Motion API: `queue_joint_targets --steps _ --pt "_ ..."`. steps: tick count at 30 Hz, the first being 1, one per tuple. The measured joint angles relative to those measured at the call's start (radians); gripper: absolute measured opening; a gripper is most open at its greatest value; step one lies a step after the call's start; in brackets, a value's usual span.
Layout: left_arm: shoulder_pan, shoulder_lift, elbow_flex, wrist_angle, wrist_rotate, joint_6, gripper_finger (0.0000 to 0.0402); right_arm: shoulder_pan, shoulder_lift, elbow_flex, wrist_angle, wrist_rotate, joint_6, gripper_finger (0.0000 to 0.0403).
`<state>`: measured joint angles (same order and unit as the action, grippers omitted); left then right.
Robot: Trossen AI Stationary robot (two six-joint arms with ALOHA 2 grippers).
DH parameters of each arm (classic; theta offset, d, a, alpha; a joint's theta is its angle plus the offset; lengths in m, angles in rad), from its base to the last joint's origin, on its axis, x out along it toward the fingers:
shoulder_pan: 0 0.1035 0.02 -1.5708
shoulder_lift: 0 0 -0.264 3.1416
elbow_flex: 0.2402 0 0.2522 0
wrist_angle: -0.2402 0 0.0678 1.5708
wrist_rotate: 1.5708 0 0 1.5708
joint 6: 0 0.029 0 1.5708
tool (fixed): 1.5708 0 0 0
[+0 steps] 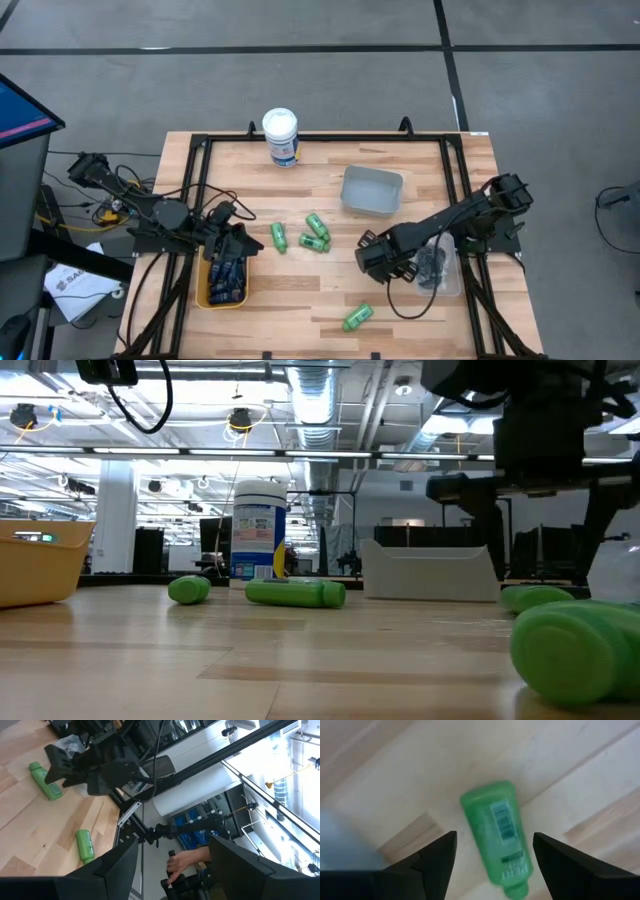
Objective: Pick & Place Travel size toiletries
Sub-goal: Put the green shampoo into the gray bin
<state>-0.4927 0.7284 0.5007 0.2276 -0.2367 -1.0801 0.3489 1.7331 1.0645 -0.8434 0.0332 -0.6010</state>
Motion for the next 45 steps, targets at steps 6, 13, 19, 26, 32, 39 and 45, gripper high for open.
queue_joint_targets --steps 6,13,19,26,32,39,45 --pt "0.000 0.000 0.000 -0.002 -0.002 0.000 0.0241 -0.016 0.097 -0.005 0.023 0.002 -0.021 0.0256" --pt "0.000 0.000 0.000 -0.002 -0.002 0.001 0.0241 -0.021 0.141 0.001 0.012 0.006 0.026 0.0235" --pt "0.000 0.000 0.000 -0.002 -0.002 0.002 0.0241 -0.028 0.113 -0.006 0.028 0.001 0.053 0.0171" --pt "0.000 0.000 0.000 -0.002 -0.002 0.002 0.0241 -0.049 0.069 0.006 0.044 0.013 0.160 0.0165" --pt "0.000 0.000 0.000 -0.002 -0.002 0.002 0.0241 -0.098 -0.011 0.069 0.043 0.008 0.236 0.0179" --pt "0.000 0.000 0.000 0.000 -0.003 0.002 0.0241 -0.238 -0.138 0.151 0.040 0.070 0.267 0.0158" --pt "0.000 0.000 0.000 -0.001 -0.004 0.003 0.0241 -0.429 -0.210 0.196 0.049 0.168 0.338 0.0177"
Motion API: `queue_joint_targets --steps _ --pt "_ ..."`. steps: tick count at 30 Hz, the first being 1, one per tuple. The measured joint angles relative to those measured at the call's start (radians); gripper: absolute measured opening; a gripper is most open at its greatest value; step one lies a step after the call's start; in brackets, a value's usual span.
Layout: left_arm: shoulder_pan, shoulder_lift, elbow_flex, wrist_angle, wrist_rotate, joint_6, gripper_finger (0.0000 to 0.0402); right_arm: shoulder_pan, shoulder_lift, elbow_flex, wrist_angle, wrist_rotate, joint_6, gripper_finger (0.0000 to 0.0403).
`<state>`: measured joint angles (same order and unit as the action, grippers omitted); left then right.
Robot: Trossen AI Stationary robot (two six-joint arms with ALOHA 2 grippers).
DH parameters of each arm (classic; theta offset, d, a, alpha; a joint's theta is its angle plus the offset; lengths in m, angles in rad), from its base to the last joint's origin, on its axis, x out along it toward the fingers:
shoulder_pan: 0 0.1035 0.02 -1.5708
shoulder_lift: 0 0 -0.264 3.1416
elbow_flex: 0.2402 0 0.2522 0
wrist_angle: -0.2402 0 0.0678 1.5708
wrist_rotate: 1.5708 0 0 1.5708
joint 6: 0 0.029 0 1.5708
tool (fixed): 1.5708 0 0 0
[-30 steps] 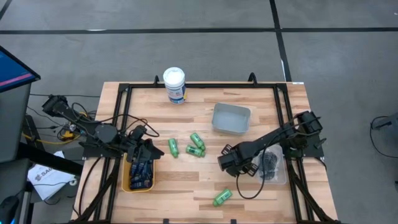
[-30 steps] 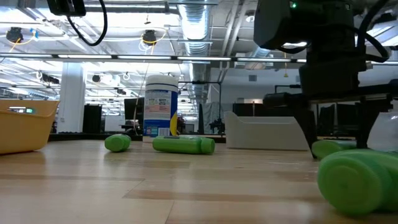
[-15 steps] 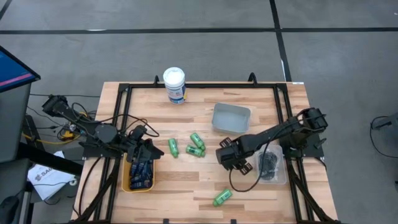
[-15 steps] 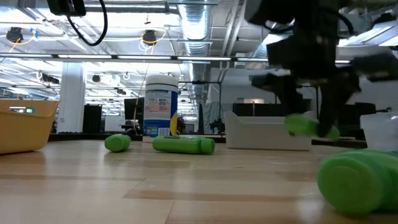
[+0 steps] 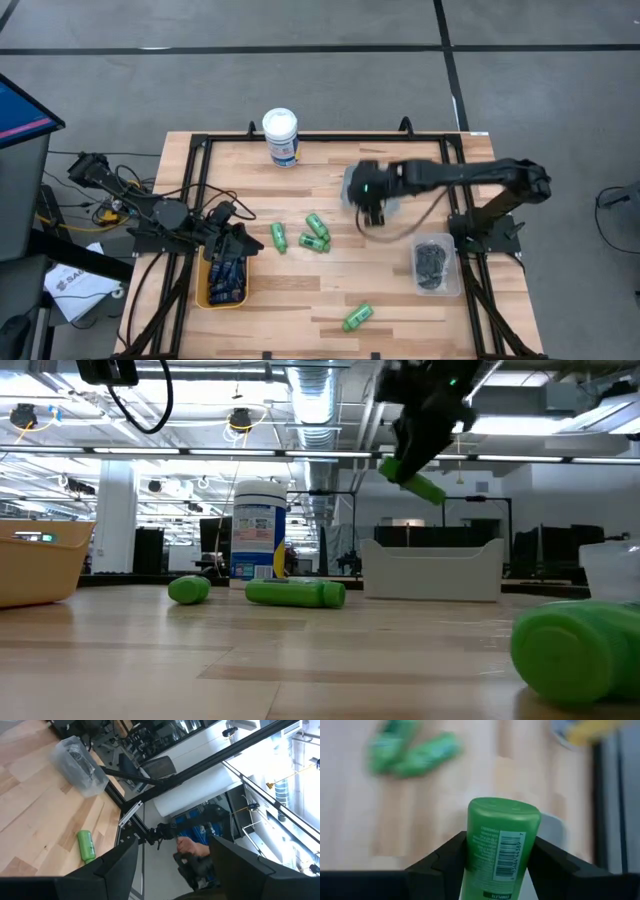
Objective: Pick & Place Travel size toiletries
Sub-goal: Put the green shampoo into the gray bin
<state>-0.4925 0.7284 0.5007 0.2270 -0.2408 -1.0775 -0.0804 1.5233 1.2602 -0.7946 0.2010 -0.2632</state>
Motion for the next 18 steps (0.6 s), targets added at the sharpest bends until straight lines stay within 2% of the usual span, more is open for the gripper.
queue_joint_targets --steps 7,11,18 --pt "0.000 0.000 0.000 -0.002 -0.018 0.018 0.0241 -0.183 0.067 0.001 -0.036 -0.005 0.145 0.0173" --pt "0.000 0.000 0.000 -0.003 -0.039 0.034 0.0241 -0.219 0.153 0.000 -0.044 -0.042 0.157 0.0172" --pt "0.000 0.000 0.000 -0.002 -0.078 0.034 0.0241 -0.245 0.301 0.001 -0.034 -0.042 0.151 0.0186"
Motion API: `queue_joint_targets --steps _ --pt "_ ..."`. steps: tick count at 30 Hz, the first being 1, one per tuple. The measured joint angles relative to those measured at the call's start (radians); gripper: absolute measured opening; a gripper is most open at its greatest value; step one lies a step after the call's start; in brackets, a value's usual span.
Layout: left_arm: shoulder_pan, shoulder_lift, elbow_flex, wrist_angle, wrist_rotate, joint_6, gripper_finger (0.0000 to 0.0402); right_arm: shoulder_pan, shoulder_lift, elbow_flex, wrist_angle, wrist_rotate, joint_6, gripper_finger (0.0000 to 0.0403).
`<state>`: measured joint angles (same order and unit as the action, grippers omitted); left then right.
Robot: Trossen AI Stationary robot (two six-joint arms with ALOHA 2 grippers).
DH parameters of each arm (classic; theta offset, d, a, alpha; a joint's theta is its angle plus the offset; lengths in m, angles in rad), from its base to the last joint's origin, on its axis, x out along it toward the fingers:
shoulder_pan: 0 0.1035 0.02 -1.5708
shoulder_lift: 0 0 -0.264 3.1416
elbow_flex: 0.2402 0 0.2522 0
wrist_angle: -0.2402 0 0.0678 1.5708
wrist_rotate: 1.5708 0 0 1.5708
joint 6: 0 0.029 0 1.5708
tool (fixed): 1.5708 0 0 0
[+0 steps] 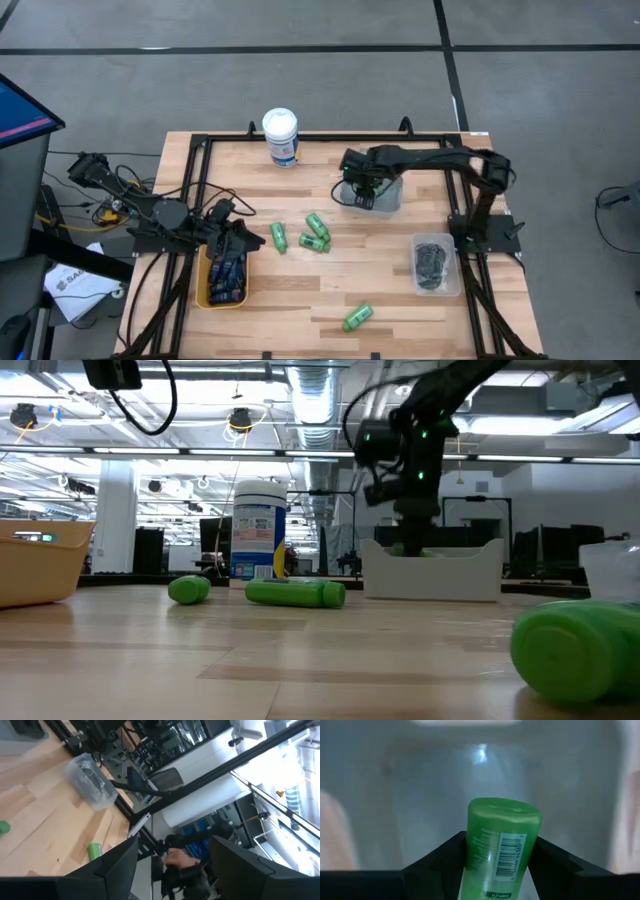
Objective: Pick & Place Travel size toiletries
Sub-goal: Put the green shampoo into the gray bin
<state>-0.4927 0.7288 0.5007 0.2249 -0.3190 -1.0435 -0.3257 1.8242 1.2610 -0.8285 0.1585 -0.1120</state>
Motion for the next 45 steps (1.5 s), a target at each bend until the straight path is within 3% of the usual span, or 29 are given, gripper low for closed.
queue_joint_targets --steps 10,16,21,25,28,32,36,45 --pt "0.000 0.000 0.000 0.000 -0.053 0.020 0.0241 -0.018 0.118 0.000 0.029 -0.003 -0.039 0.0182" --pt "0.001 0.000 0.000 0.001 -0.108 0.045 0.0241 -0.018 0.120 0.001 0.035 -0.004 -0.050 0.0238" --pt "0.001 0.000 0.000 0.000 -0.126 0.045 0.0241 -0.017 0.039 0.005 -0.005 -0.005 -0.056 0.0290" --pt "0.001 0.000 0.000 0.000 -0.126 0.045 0.0241 -0.003 -0.072 0.005 -0.005 -0.008 -0.060 0.0305" --pt "0.002 0.000 0.000 0.000 -0.126 0.070 0.0241 0.030 -0.177 0.006 -0.012 -0.098 -0.042 0.0306" --pt "0.002 0.000 0.000 0.001 -0.126 0.104 0.0241 0.140 -0.303 0.008 0.001 -0.250 0.025 0.0306" --pt "0.004 -0.003 0.000 0.003 -0.130 0.148 0.0241 0.313 -0.355 0.007 0.001 -0.264 0.031 0.0306" --pt "0.067 -0.003 0.000 0.003 -0.161 0.236 0.0241 0.682 -0.239 0.006 0.069 -0.265 0.035 0.0306"
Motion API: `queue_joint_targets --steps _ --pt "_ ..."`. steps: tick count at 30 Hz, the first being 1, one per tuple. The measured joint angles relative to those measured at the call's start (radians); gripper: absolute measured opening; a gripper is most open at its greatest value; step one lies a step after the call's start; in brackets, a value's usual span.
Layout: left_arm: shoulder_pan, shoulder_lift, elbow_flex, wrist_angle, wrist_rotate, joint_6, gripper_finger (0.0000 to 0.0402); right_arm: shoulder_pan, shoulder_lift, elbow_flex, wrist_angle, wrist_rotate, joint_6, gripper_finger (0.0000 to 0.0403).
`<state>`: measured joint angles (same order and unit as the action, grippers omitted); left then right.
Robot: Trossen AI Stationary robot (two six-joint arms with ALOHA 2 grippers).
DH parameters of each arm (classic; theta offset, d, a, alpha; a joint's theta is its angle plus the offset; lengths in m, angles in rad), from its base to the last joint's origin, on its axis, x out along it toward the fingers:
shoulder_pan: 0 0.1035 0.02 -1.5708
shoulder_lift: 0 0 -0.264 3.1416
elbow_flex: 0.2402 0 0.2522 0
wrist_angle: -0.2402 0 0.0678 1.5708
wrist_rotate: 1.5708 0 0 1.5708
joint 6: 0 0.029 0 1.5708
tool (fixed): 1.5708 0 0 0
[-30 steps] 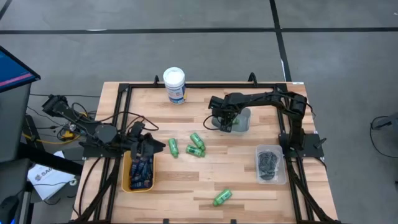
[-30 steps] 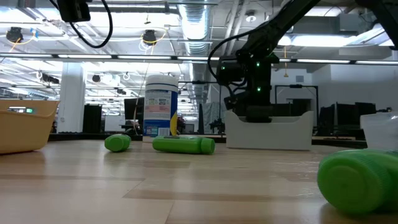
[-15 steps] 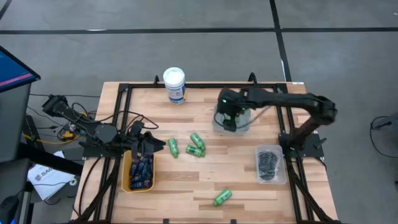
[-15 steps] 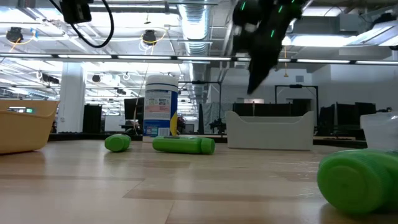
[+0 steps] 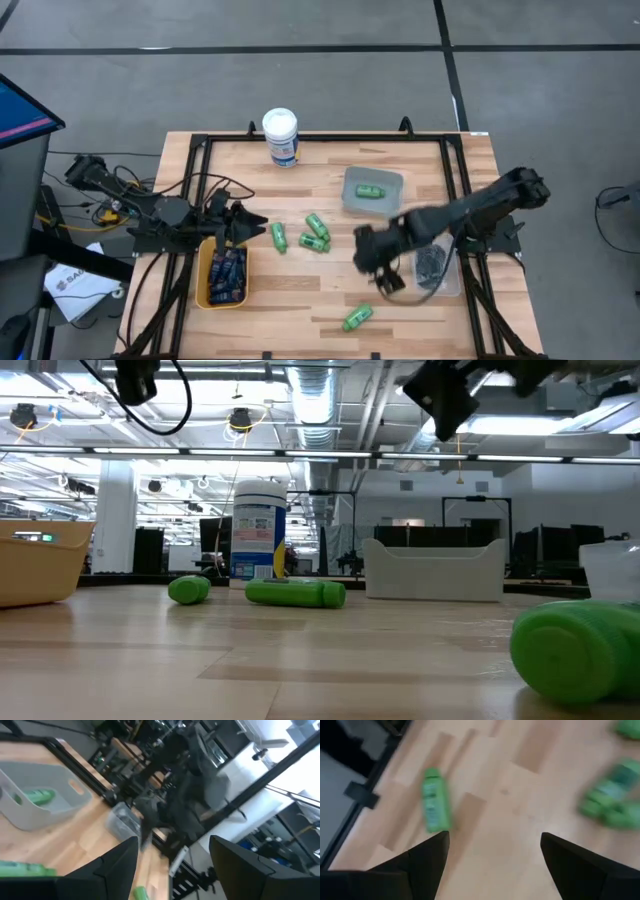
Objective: Pick & Place Travel size toiletries
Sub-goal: Put the green shampoo into the gray bin
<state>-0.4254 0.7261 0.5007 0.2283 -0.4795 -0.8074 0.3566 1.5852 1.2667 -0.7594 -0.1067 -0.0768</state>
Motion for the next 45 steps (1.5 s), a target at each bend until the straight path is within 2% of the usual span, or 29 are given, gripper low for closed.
queue_joint_targets --steps 5,10,19,32,37,45 --pt "0.046 0.000 0.000 -0.002 -0.001 0.035 0.0241 0.122 0.125 0.001 0.087 0.000 0.033 0.0306" --pt "0.084 0.000 0.000 -0.002 0.000 0.052 0.0241 0.179 0.255 0.072 0.112 0.002 0.073 0.0306" --pt "0.102 0.000 0.000 -0.003 0.010 0.052 0.0241 0.194 0.455 0.205 0.082 0.002 0.134 0.0306" --pt "0.102 0.000 0.000 -0.009 0.041 0.052 0.0241 0.193 0.555 0.216 -0.001 0.036 0.257 0.0302" --pt "0.102 0.000 0.000 -0.010 0.041 0.052 0.0241 0.192 0.556 0.215 -0.009 0.085 0.258 0.0272" --pt "0.102 0.000 0.000 -0.010 0.040 0.052 0.0241 0.170 0.557 0.213 -0.020 0.092 0.253 0.0195"
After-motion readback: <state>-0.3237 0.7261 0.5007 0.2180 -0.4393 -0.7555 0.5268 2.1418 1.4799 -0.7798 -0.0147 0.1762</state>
